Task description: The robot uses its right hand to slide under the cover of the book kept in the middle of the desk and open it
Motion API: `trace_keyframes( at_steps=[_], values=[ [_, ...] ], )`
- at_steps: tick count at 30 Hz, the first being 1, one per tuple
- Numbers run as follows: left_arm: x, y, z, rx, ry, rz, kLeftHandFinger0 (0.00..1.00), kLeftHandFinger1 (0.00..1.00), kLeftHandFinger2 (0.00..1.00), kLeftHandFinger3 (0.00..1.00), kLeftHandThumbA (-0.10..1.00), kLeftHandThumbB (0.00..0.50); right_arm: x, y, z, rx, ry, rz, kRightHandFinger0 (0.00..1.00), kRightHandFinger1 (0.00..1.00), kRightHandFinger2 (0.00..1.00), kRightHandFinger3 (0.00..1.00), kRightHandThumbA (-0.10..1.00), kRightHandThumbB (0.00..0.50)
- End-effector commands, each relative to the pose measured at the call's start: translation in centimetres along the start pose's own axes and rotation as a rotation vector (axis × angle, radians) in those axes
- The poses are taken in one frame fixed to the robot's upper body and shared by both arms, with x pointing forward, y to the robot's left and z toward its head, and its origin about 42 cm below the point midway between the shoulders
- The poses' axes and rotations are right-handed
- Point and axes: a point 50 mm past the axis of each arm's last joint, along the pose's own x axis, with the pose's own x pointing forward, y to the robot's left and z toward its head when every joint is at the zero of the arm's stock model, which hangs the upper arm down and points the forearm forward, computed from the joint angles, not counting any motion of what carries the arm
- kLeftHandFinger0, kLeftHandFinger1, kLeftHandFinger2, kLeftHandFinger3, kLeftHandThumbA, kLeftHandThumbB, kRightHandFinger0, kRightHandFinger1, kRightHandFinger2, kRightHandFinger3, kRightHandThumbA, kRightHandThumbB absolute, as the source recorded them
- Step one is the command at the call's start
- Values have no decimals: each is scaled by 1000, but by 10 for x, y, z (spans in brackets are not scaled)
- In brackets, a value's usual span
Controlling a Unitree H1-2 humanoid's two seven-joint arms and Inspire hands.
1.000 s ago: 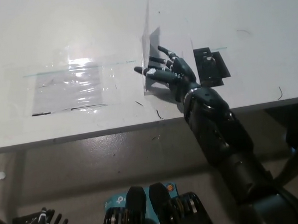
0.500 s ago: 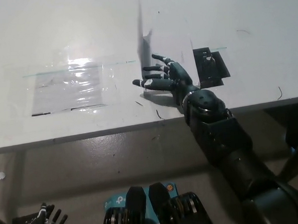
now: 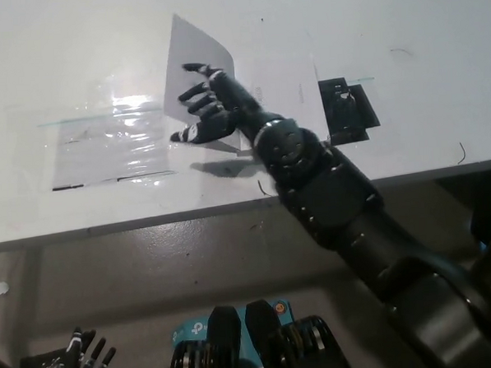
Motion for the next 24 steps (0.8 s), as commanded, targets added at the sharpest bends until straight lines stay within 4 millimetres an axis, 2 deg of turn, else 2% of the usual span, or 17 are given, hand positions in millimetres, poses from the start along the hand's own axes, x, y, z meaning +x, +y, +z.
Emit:
trace_keyframes(
  at_steps=[1,2,4,6,8,9,10,12,13,18,19,22,23,24],
  values=[
    [5,-11,5,11,-8,8,834,812,806,897,908,146,11,-8,57,-403,-248,57,679,655,642,729,1000,298],
    [5,-12,5,8,-7,16,809,791,779,879,889,150,10,-4,56,-444,-255,67,662,664,689,791,1000,308],
    [4,-12,5,11,-6,17,807,789,776,877,888,150,10,-3,54,-457,-258,68,658,666,695,795,1000,310],
    [5,-13,5,20,-11,1,813,770,782,864,923,137,6,4,34,-496,-233,99,622,661,734,877,1000,296],
    [5,-13,5,13,-13,-11,831,781,794,886,929,141,5,3,23,-493,-213,101,608,650,727,887,1000,308],
    [5,-13,5,13,-13,-14,837,782,790,886,927,148,4,3,18,-487,-203,105,626,663,743,907,1000,275],
    [6,-13,5,15,-13,-22,842,781,778,893,929,152,3,2,9,-487,-177,105,626,663,745,894,1000,264],
    [7,-16,5,21,-15,-26,830,772,765,897,932,151,2,-2,4,-488,-163,97,622,673,752,869,1000,249],
    [8,-16,5,26,-17,-24,826,770,762,896,932,151,1,-3,-3,-488,-145,92,636,685,766,878,1000,263],
    [6,-12,4,30,-14,-11,812,777,765,887,959,148,-3,-3,-24,-473,-102,94,631,674,745,824,1000,237],
    [6,-11,4,30,-14,1,803,770,760,898,947,157,-4,-6,-29,-467,-92,89,719,727,792,896,1000,235],
    [5,-8,2,30,-10,-2,810,785,777,918,963,155,-3,-9,-26,-469,-90,82,737,729,788,901,1000,252],
    [3,-7,1,28,-10,-1,822,796,788,925,963,151,-3,-10,-23,-446,-103,69,610,624,731,889,1000,253],
    [3,-7,1,27,-9,-3,828,803,794,924,966,145,-3,-13,-20,-411,-111,47,475,502,668,808,1000,259]
  ],
)
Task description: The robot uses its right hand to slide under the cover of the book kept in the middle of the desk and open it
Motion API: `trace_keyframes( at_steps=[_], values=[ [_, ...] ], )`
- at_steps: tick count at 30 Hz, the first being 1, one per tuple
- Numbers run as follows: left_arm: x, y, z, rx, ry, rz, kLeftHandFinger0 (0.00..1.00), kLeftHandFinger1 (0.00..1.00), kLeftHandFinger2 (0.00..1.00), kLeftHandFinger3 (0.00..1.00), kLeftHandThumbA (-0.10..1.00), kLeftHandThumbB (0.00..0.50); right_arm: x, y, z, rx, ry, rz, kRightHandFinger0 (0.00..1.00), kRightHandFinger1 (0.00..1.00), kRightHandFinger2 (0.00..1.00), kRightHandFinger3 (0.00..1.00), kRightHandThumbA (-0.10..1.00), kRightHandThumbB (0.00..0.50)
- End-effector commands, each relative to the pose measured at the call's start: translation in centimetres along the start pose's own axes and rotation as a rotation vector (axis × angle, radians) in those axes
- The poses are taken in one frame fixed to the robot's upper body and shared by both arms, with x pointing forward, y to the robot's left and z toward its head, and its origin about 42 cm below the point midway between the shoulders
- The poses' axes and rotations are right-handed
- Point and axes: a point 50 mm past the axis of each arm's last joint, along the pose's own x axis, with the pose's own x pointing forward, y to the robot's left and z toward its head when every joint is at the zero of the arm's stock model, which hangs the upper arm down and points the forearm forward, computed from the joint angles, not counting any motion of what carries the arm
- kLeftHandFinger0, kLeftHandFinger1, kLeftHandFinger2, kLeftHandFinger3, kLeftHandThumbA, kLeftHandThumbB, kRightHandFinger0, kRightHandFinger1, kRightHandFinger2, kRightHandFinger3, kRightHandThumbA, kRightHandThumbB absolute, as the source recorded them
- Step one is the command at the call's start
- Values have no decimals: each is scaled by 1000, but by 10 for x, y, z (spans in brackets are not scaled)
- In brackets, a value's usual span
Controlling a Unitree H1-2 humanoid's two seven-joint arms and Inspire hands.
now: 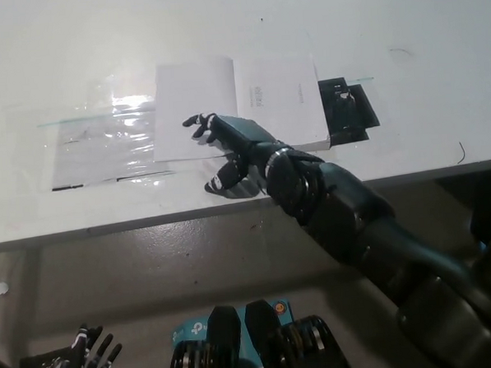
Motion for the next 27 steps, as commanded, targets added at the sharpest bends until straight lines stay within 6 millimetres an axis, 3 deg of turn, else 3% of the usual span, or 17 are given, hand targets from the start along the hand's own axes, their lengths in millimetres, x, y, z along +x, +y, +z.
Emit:
trace_keyframes(
  at_steps=[1,3,4,5,6,7,8,9,10,11,12,15,17,20,23,26,27],
  values=[
    [-2,1,2,6,-15,-14,844,813,806,923,973,144,6,-31,21,52,-83,-86,492,548,672,683,1000,272],
    [-4,4,1,-18,-13,-5,876,839,811,924,960,133,3,-40,30,172,-109,-118,781,724,722,725,1000,245],
    [-5,5,0,-18,-14,-3,876,840,813,929,967,132,2,-41,32,195,-120,-123,827,745,741,843,1000,223],
    [-7,6,0,-22,-13,1,861,832,816,929,962,134,-2,-48,39,260,-156,-144,813,741,748,965,1000,212],
    [-8,7,-1,-24,-12,-1,865,833,823,934,968,124,-5,-51,41,280,-165,-150,791,731,746,990,1000,201],
    [-9,8,-1,-23,-12,-6,878,844,845,956,982,121,-9,-56,47,343,-192,-167,721,680,708,984,1000,180],
    [-9,9,-2,-27,-11,-6,864,839,847,946,966,121,-15,-64,53,459,-226,-187,655,633,681,973,1000,227],
    [-8,10,-3,-36,-10,-1,859,836,847,941,960,121,-23,-73,57,543,-245,-191,639,621,673,969,1000,242],
    [-9,11,-5,-36,-10,3,871,841,832,926,956,127,-39,-86,62,676,-271,-210,708,637,668,950,1000,268],
    [-9,11,-6,-38,-10,4,874,842,829,923,956,127,-41,-88,63,691,-273,-209,712,637,667,948,1000,268],
    [-10,12,-7,-44,-11,8,871,850,827,921,956,130,-49,-94,66,760,-302,-216,699,644,670,962,1000,241],
    [-13,13,-10,-67,-2,5,909,884,865,963,974,128,-86,-116,65,1023,-380,-279,664,640,651,963,1000,244],
    [-14,14,-12,-70,-1,10,916,887,871,972,980,117,-113,-128,59,1140,-402,-333,609,598,631,947,1000,227],
    [-17,17,-13,-84,-5,22,917,889,870,989,991,115,-136,-135,52,1236,-433,-380,615,595,651,953,1000,207],
    [-19,20,-15,-100,-9,20,939,901,896,1000,1000,104,-165,-138,28,1307,-473,-445,660,616,685,980,1000,194],
    [-20,22,-16,-100,-18,19,961,913,896,1000,1000,110,-195,-140,4,1392,-490,-537,604,597,685,970,1000,202],
    [-20,23,-16,-107,-18,21,967,907,895,1000,1000,112,-203,-140,-3,1404,-490,-560,635,622,702,968,1000,192]
  ],
)
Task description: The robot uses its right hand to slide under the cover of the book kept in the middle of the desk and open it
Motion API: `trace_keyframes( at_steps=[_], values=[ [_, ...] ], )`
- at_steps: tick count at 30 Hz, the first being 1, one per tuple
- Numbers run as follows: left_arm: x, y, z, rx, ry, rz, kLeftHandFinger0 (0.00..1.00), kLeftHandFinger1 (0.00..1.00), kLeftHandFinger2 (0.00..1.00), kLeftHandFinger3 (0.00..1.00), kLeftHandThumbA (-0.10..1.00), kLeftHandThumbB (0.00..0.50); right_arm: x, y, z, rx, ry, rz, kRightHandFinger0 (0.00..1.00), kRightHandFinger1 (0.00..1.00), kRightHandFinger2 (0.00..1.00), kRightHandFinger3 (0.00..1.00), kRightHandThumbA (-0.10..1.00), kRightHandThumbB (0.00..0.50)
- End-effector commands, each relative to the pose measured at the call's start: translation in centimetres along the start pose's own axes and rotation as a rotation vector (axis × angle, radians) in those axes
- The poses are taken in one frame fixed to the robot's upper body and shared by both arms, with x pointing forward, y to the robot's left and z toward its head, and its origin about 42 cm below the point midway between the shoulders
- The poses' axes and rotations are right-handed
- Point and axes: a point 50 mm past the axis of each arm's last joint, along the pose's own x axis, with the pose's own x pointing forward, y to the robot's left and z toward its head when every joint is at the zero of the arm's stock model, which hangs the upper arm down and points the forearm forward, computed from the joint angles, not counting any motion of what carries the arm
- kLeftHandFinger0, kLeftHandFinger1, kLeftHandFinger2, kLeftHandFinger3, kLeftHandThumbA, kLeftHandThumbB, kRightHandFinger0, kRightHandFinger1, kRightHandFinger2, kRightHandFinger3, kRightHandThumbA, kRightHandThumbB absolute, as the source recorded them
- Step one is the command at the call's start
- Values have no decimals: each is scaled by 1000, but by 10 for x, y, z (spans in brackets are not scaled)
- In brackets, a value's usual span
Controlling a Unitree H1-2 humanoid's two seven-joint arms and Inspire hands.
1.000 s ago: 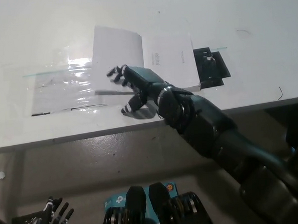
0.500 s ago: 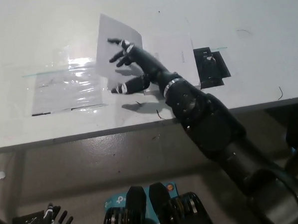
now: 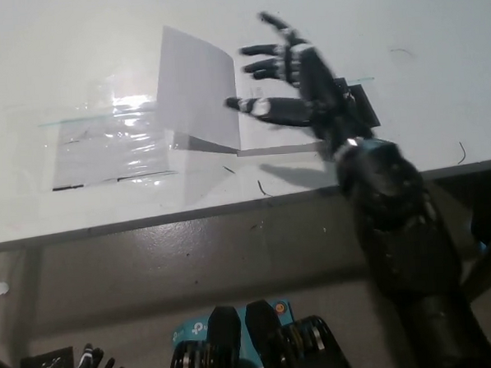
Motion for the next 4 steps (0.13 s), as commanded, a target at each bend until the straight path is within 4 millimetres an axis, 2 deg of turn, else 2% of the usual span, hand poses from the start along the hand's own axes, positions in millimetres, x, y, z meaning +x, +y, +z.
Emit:
trace_keyframes(
  at_steps=[1,3,4],
  values=[
    [-9,7,2,-80,-53,-26,969,907,896,1000,1000,109,-72,-80,77,561,-204,-114,671,640,718,967,1000,198],
    [-10,8,3,-89,-59,-23,970,910,899,1000,1000,109,-72,-80,77,571,-203,-111,675,641,719,966,1000,197],
    [-9,10,3,-91,-57,-18,976,915,900,1000,1000,113,-88,-96,69,625,-207,-164,727,670,734,990,1000,179]
  ],
)
